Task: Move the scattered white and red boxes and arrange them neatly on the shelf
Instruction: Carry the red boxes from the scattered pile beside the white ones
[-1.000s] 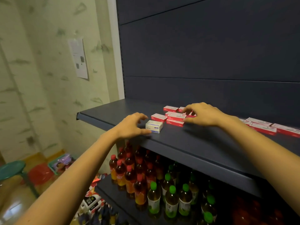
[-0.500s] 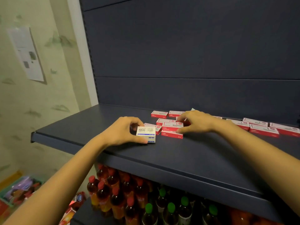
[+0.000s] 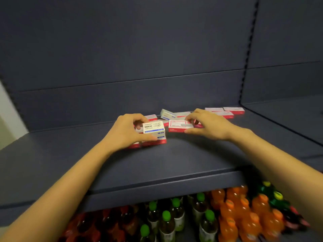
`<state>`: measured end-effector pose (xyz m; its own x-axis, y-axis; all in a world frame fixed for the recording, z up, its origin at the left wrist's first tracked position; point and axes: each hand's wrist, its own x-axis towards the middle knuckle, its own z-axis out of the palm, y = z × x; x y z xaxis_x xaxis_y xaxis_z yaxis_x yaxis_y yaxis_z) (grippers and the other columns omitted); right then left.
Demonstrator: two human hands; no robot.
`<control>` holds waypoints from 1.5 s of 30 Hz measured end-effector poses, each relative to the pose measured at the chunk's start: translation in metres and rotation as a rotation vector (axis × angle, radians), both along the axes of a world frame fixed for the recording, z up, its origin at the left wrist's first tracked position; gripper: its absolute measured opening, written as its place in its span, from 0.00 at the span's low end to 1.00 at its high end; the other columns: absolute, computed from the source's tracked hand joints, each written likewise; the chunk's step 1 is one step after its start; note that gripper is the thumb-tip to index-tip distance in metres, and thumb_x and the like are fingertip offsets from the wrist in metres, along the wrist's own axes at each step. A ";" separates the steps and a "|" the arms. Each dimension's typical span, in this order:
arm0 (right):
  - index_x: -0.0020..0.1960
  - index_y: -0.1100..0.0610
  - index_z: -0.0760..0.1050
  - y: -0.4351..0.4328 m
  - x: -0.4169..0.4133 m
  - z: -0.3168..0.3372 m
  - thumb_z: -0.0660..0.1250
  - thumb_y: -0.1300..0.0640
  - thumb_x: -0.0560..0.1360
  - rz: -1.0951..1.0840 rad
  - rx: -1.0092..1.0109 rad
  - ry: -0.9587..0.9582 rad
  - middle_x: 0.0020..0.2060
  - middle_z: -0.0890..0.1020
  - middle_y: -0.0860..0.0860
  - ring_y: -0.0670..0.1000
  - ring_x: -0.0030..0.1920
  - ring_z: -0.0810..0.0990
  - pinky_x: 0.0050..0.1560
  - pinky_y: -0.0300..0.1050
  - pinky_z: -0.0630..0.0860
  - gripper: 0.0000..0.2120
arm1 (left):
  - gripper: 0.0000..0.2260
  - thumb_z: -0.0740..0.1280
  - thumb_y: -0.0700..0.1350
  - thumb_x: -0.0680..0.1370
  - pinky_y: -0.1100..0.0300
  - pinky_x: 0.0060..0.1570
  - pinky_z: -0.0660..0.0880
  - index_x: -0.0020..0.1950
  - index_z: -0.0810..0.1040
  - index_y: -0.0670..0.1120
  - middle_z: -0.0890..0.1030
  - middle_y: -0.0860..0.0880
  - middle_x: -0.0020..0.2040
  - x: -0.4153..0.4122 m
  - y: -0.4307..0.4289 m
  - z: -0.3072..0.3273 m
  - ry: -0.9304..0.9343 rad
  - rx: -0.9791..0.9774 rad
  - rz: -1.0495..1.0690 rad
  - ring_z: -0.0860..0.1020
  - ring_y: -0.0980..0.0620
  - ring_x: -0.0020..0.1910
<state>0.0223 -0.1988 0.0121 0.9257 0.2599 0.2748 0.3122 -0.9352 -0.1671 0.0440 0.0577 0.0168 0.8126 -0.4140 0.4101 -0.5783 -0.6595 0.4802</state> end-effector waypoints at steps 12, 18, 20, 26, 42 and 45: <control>0.62 0.50 0.71 -0.160 -0.135 0.006 0.64 0.42 0.73 -0.434 -0.019 -0.016 0.55 0.74 0.50 0.52 0.54 0.75 0.54 0.52 0.74 0.21 | 0.19 0.77 0.53 0.62 0.72 0.35 0.69 0.50 0.80 0.48 0.79 0.55 0.43 -0.020 -0.186 0.002 -0.030 0.004 -0.370 0.75 0.61 0.38; 0.61 0.51 0.72 -0.256 -0.190 0.009 0.65 0.44 0.73 -0.528 -0.033 -0.003 0.56 0.74 0.51 0.52 0.56 0.74 0.54 0.51 0.72 0.19 | 0.15 0.77 0.52 0.63 0.56 0.43 0.76 0.46 0.79 0.50 0.81 0.55 0.44 -0.056 -0.294 0.000 0.001 -0.039 -0.482 0.78 0.52 0.43; 0.61 0.51 0.71 -0.288 -0.206 0.010 0.64 0.43 0.73 -0.553 -0.037 -0.001 0.58 0.73 0.50 0.52 0.58 0.73 0.55 0.52 0.72 0.19 | 0.16 0.77 0.51 0.63 0.53 0.46 0.76 0.47 0.80 0.49 0.83 0.53 0.45 -0.067 -0.329 -0.002 0.016 -0.055 -0.489 0.79 0.50 0.44; 0.63 0.48 0.70 -0.377 -0.242 0.010 0.63 0.41 0.73 -0.601 -0.033 -0.011 0.52 0.71 0.44 0.49 0.57 0.73 0.52 0.50 0.73 0.21 | 0.17 0.76 0.53 0.64 0.50 0.47 0.75 0.49 0.80 0.48 0.82 0.52 0.47 -0.084 -0.423 -0.006 0.017 -0.054 -0.463 0.77 0.51 0.44; 0.64 0.50 0.70 -0.509 -0.265 0.008 0.64 0.43 0.73 -0.533 0.036 -0.045 0.56 0.73 0.47 0.44 0.51 0.71 0.54 0.49 0.75 0.22 | 0.24 0.73 0.56 0.67 0.63 0.48 0.67 0.60 0.75 0.49 0.77 0.54 0.53 -0.070 -0.524 -0.006 0.154 0.053 -0.291 0.74 0.56 0.50; 0.65 0.50 0.69 -0.524 -0.258 0.009 0.63 0.43 0.73 -0.511 0.051 -0.049 0.53 0.72 0.45 0.44 0.51 0.71 0.53 0.48 0.75 0.22 | 0.22 0.69 0.55 0.71 0.61 0.52 0.68 0.61 0.75 0.48 0.77 0.52 0.56 -0.080 -0.535 0.010 0.059 -0.023 -0.294 0.74 0.55 0.52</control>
